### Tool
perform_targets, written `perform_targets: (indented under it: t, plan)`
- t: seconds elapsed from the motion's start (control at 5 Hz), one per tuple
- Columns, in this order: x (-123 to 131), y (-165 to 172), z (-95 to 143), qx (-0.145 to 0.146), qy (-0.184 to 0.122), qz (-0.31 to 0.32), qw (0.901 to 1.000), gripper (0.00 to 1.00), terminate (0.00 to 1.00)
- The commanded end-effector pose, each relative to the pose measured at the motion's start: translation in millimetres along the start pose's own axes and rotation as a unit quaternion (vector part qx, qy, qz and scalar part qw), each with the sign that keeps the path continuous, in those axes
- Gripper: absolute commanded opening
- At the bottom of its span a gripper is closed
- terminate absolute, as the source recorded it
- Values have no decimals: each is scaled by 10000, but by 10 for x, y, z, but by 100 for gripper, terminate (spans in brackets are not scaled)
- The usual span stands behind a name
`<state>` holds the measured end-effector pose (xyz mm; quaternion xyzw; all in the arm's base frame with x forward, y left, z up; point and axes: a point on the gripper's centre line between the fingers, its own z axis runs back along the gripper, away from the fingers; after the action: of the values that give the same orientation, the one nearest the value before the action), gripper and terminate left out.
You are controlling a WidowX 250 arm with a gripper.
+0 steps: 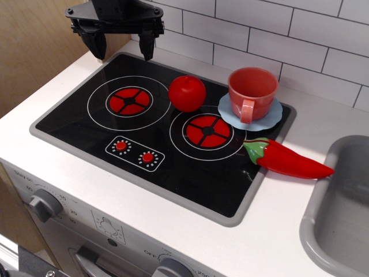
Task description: Take cup off plate
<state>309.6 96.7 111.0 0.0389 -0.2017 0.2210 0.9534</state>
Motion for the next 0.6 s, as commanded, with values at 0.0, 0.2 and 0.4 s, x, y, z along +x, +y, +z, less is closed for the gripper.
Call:
perform_targets:
  t: [0.0,0.2,0.4]
  plan:
    - [0,0,0,0,0,0,10000,100,0]
    - [-1,-145,205,-103,391,-56,9992,100,0]
    - [-34,-270,315,-73,526,-74,9986,100,0]
